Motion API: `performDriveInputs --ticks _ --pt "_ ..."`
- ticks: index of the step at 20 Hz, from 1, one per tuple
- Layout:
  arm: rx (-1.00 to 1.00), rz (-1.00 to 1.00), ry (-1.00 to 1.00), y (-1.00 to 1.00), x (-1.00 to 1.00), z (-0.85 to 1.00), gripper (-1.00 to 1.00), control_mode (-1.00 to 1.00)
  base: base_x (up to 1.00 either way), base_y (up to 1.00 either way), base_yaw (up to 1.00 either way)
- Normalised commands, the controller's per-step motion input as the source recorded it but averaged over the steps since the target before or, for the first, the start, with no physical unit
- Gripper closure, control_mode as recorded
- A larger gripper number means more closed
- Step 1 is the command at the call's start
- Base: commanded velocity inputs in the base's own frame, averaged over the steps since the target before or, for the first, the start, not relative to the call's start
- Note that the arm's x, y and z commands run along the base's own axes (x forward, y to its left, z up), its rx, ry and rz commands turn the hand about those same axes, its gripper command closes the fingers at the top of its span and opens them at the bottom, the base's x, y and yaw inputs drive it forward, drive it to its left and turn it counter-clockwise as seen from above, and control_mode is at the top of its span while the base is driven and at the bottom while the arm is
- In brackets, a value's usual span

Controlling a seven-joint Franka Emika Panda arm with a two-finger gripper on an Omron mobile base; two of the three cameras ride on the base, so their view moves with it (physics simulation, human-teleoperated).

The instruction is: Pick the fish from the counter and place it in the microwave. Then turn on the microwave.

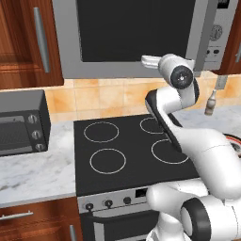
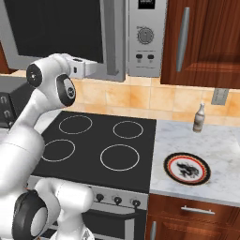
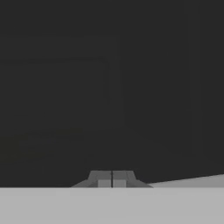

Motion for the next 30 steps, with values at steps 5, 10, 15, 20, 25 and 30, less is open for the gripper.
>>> performDriveInputs --ticks 5,10,15,20,25,30 --pt "0.06 0.13 0.00 -0.02 0.36 0.07 1.00 -1.00 0.00 0.00 0.00" --pt "0.03 0.11 0.00 0.00 0.26 0.11 1.00 -1.00 0.00 0.00 0.00" --pt "0.03 0.10 0.00 0.00 0.40 0.07 1.00 -1.00 0.00 0.00 0.00" --pt "0.02 0.09 0.00 0.00 0.21 0.12 1.00 -1.00 0.00 0.00 0.00" --pt "0.00 0.06 -0.05 -0.03 -0.73 0.36 1.00 -1.00 0.00 0.00 0.00" --pt "0.00 0.04 0.00 -0.30 -0.90 0.37 1.00 -1.00 0.00 0.00 0.00"
